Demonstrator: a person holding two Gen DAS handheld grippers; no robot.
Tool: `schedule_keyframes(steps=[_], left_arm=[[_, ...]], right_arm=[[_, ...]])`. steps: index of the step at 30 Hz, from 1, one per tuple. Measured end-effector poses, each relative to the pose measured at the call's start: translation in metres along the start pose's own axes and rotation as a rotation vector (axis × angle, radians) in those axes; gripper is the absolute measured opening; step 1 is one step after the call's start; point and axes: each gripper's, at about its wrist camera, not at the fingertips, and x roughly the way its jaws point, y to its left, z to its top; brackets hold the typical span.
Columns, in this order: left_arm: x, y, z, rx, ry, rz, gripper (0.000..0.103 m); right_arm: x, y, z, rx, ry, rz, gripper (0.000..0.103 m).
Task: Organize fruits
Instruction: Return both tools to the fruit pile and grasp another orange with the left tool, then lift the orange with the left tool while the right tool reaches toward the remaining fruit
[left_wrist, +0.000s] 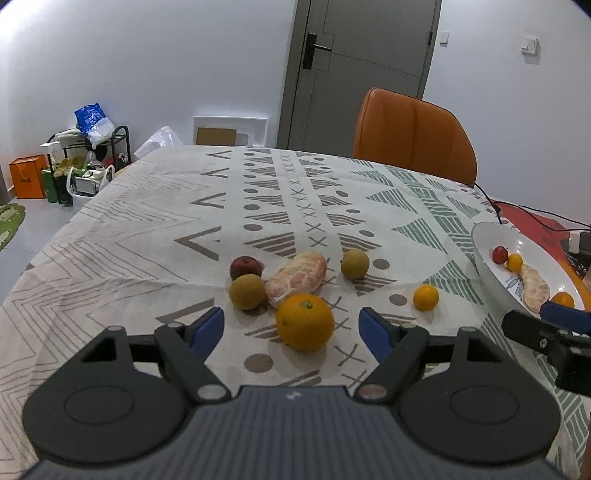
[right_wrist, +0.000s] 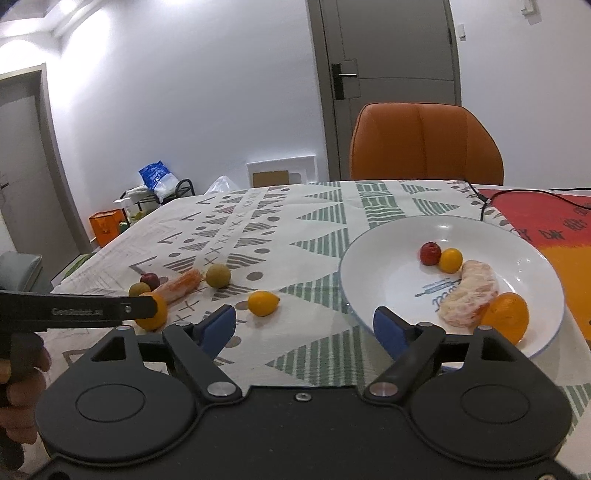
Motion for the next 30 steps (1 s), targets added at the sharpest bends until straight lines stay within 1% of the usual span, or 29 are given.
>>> schedule_keyframes(steps=[2, 6, 8, 11, 13, 14, 18, 20, 24, 30], left_arm=[[0.002, 0.000, 0.000, -0.003, 0.000, -0.003, 0.077], [0.008, -0.001, 0.001, -0.003, 0.002, -0.015, 0.071], [0.011, -0.003, 0.002, 0.002, 0.000, -0.008, 0.069], [0.017, 0.000, 0.003, -0.008, 0.012, -0.014, 0.057], [0.019, 0.003, 0.003, -0.015, 0.021, -0.033, 0.041], [0.020, 0.005, 0.004, -0.020, 0.025, -0.046, 0.036], [0.016, 0.010, 0.005, -0.016, 0.024, -0.040, 0.036], [0.009, 0.016, 0.008, -0.024, 0.008, -0.052, 0.036], [0.007, 0.028, 0.013, -0.039, -0.005, -0.026, 0.036], [0.006, 0.043, 0.018, -0.054, -0.012, -0.002, 0.036]], right_arm=[[0.001, 0.002, 0.000, -0.006, 0.006, 0.004, 0.081], [0.006, 0.006, 0.001, -0.011, 0.017, 0.010, 0.080], [0.009, 0.008, 0.002, -0.015, 0.020, 0.012, 0.078], [0.014, 0.011, 0.004, -0.022, 0.026, 0.016, 0.076], [0.018, 0.014, 0.006, -0.027, 0.030, 0.019, 0.076], [0.020, 0.016, 0.006, -0.028, 0.031, 0.021, 0.076], [0.030, 0.024, 0.010, -0.044, 0.043, 0.036, 0.072], [0.035, 0.027, 0.011, -0.049, 0.049, 0.048, 0.072], [0.046, 0.033, 0.012, -0.056, 0.065, 0.065, 0.067], [0.057, 0.043, 0.017, -0.067, 0.074, 0.089, 0.064]])
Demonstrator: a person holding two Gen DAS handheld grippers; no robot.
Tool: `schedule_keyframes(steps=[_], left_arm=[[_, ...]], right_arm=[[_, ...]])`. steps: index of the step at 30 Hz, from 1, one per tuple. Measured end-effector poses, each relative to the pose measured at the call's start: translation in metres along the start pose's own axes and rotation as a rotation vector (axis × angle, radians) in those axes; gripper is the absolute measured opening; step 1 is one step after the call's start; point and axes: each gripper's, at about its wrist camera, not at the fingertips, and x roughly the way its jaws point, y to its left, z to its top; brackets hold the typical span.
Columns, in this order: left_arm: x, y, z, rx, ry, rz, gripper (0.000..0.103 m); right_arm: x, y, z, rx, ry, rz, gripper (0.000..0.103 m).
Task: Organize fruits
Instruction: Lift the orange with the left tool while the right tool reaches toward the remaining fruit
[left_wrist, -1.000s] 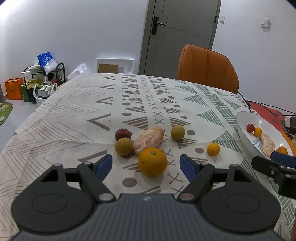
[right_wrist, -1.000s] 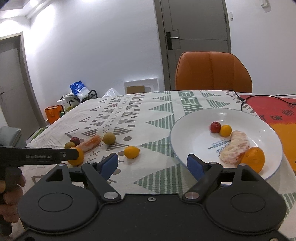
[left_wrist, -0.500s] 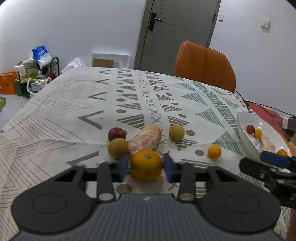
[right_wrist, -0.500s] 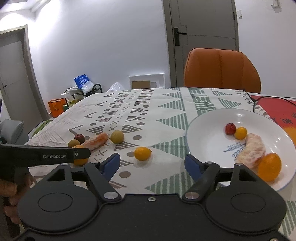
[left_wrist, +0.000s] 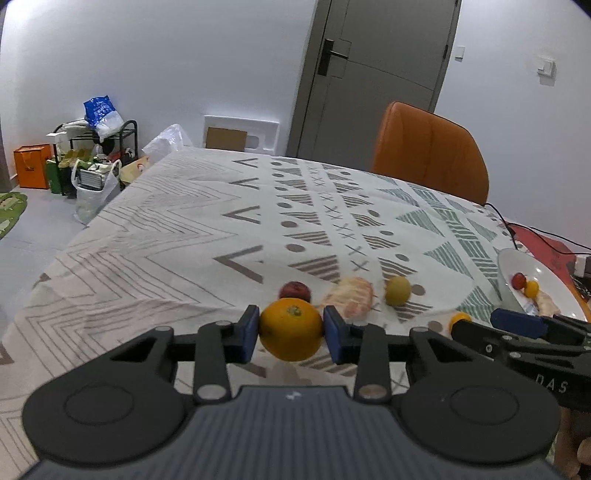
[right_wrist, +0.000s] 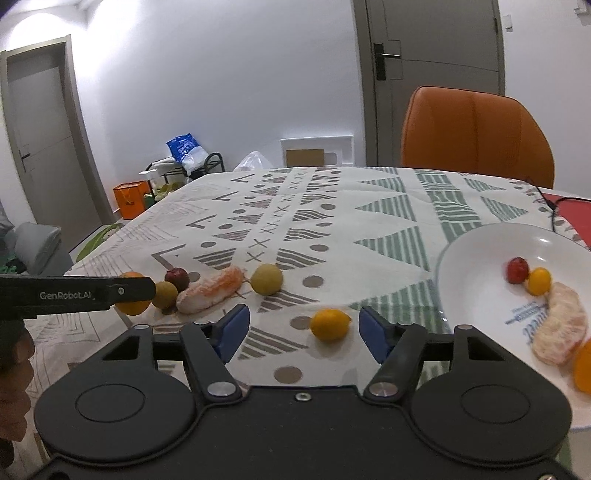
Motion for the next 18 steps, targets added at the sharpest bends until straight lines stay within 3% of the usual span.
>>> schedule_keyframes(steps=[18], left_arm=[[-0.005, 0.036, 0.011, -0.036, -0.025, 0.071, 0.036]], right_arm=[[0.044, 0.018, 0.023, -0.022, 0.042, 0.071, 0.052]])
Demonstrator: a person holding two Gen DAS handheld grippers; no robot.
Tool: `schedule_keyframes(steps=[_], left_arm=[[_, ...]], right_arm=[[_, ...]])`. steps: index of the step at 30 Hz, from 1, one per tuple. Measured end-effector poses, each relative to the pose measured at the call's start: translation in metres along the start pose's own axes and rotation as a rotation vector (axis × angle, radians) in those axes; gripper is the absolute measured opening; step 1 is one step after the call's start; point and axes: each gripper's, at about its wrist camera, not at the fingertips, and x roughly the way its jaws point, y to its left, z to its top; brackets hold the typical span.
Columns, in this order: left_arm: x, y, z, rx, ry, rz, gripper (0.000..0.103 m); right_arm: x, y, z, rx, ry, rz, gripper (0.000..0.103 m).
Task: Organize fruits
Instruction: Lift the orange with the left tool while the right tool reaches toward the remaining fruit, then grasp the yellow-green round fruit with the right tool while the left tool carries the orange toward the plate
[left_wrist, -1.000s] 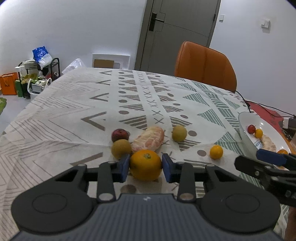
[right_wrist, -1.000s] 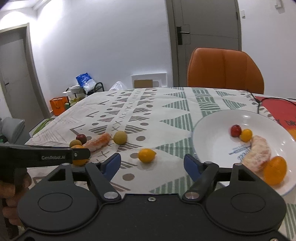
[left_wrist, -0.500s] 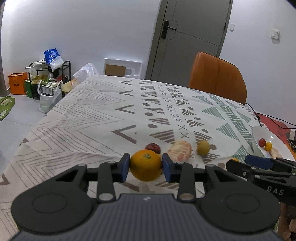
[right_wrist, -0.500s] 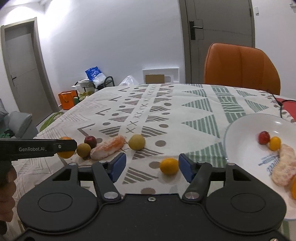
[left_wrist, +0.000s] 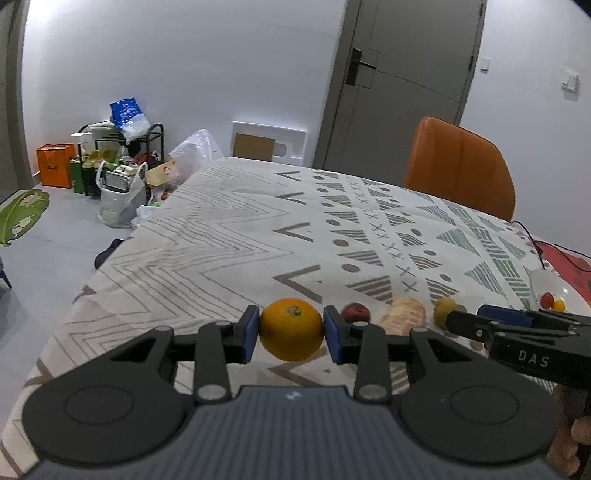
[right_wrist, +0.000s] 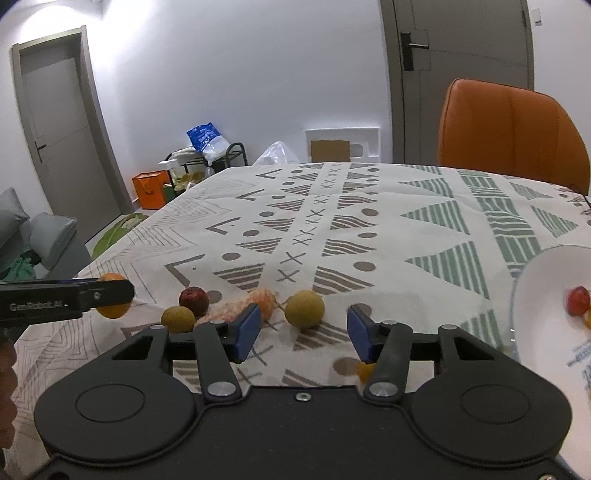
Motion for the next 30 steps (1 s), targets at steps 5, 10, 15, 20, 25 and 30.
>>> schedule_keyframes(steps=[5, 10, 15, 20, 25, 30], left_arm=[[-0.002, 0.006, 0.004, -0.009, -0.010, 0.012, 0.036], [-0.004, 0.004, 0.005, -0.010, -0.013, 0.010, 0.036], [-0.006, -0.004, 0.005, 0.004, -0.019, -0.009, 0.036], [-0.007, -0.012, 0.004, 0.013, -0.017, -0.028, 0.036], [-0.010, -0.014, 0.001, 0.018, -0.017, -0.026, 0.036], [-0.013, -0.010, 0.001, 0.013, -0.015, -0.009, 0.036]], right_arm=[[0.012, 0.001, 0.004, -0.014, 0.018, -0.002, 0.042], [0.009, 0.002, 0.005, -0.021, 0.032, 0.033, 0.021], [-0.007, -0.004, 0.005, -0.010, 0.002, 0.029, 0.000], [-0.015, -0.014, 0.002, 0.015, 0.013, 0.005, 0.000], [-0.019, -0.016, -0.002, 0.027, 0.008, 0.014, 0.012], [-0.017, -0.011, -0.001, 0.009, -0.008, 0.015, 0.047]])
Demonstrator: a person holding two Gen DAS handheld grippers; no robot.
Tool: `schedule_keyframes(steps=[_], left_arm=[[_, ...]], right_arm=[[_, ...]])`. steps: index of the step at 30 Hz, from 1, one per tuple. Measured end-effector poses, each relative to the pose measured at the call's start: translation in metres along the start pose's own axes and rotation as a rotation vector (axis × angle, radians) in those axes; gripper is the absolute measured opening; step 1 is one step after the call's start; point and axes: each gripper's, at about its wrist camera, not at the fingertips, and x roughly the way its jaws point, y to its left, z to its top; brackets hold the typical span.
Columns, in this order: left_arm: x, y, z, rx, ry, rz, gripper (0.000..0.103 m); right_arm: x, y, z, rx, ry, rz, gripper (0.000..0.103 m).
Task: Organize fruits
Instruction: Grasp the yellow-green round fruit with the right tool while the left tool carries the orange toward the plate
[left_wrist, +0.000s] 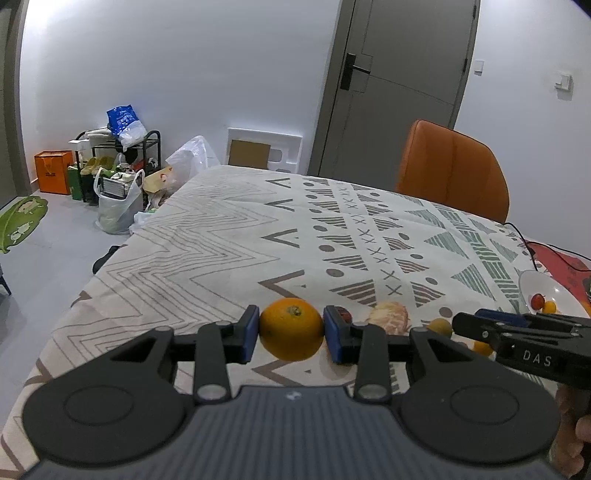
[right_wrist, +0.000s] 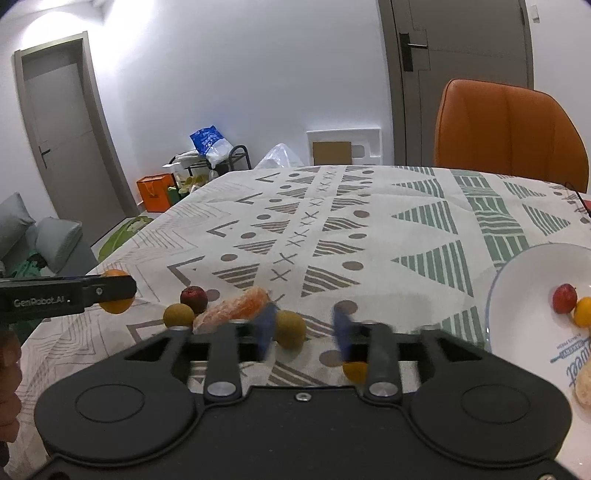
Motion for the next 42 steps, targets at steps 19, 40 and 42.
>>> schedule_keyframes(steps=[19, 40, 42], left_arm=[[0.002, -0.017, 0.000, 0.021, 0.000, -0.025, 0.036], [0.001, -0.103, 0.002, 0.147, -0.007, -0.197, 0.036], [0.001, -0.112, 0.002, 0.158, -0.006, -0.211, 0.036]], right_arm=[[-0.022, -0.013, 0.004, -0.003, -0.041, -0.041, 0.024], [-0.101, -0.088, -0.013, 0.122, -0.150, -0.269, 0.024], [-0.107, -0.095, -0.016, 0.134, -0.156, -0.284, 0.024]])
